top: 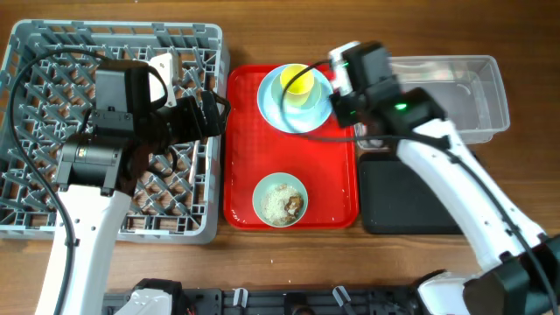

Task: Sort waste into correct bins and load items into the dishwasher rack
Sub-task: 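Carry the tissue into the clear bin and release it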

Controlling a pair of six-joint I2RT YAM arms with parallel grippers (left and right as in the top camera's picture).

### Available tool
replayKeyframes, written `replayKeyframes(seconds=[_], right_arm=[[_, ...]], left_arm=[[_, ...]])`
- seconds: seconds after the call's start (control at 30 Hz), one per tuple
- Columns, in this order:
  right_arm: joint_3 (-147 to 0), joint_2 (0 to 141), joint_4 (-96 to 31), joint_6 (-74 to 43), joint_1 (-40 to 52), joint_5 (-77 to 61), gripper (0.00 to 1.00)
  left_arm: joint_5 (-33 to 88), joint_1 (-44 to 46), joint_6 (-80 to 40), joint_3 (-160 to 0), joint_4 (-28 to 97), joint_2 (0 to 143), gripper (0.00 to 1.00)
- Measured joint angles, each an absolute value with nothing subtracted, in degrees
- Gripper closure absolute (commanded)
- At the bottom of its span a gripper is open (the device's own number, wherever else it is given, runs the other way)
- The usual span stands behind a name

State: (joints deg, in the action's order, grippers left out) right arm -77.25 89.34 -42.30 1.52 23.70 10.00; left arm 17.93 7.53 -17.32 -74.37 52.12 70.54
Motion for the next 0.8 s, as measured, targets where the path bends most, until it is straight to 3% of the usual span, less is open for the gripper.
replayKeyframes(seconds=[0.1, 0.13, 0.27, 0.3, 0.37, 0.53, 0.57, 0.6, 0.63, 0.67, 0.77, 0.8], right_arm=[[-77.2, 90.0, -43.7, 0.2, 17.6, 12.1, 0.85], [-77.2, 90.2, -43.7, -0.1, 15.7, 12.3, 0.74], [-77.1, 91.1, -43.7, -1.0, 9.9, 12.7, 0.46], [-77.0, 91.4, -43.7, -1.1, 9.1, 12.8, 0.31], [-76.9, 91.9, -43.6, -1.3, 8.0, 12.7, 0.11], [-76.9, 91.9, -43.5, -1.3, 7.9, 12.7, 0.03], [-76.9, 91.9, -43.5, -1.3, 7.9, 12.7, 0.03], [-76.9, 91.9, -43.4, -1.3, 7.9, 12.6, 0.10], [-76.9, 91.7, -43.3, -1.3, 7.9, 12.4, 0.36], [-76.9, 91.3, -43.2, -1.3, 7.9, 12.0, 0.96], [-76.9, 89.3, -45.4, -4.8, 6.4, 10.2, 0.96], [-76.9, 89.1, -45.1, -6.2, 5.1, 9.3, 0.80]], left_arm=[[17.9, 7.5, -17.3, -74.4, 52.1, 70.5, 0.00], [17.9, 7.5, -17.3, -74.4, 52.1, 70.5, 0.00], [17.9, 7.5, -17.3, -74.4, 52.1, 70.5, 0.00], [17.9, 7.5, -17.3, -74.4, 52.1, 70.5, 0.00], [17.9, 7.5, -17.3, -74.4, 52.1, 70.5, 0.00], [17.9, 7.5, -17.3, -74.4, 52.1, 70.5, 0.00], [17.9, 7.5, -17.3, -74.4, 52.1, 70.5, 0.00], [17.9, 7.5, -17.3, -74.4, 52.1, 70.5, 0.00], [17.9, 7.5, -17.3, -74.4, 52.1, 70.5, 0.00], [17.9, 7.5, -17.3, -74.4, 52.1, 70.5, 0.00], [17.9, 7.5, -17.3, -74.4, 52.1, 70.5, 0.00], [17.9, 7.5, -17.3, -74.4, 52.1, 70.5, 0.00]])
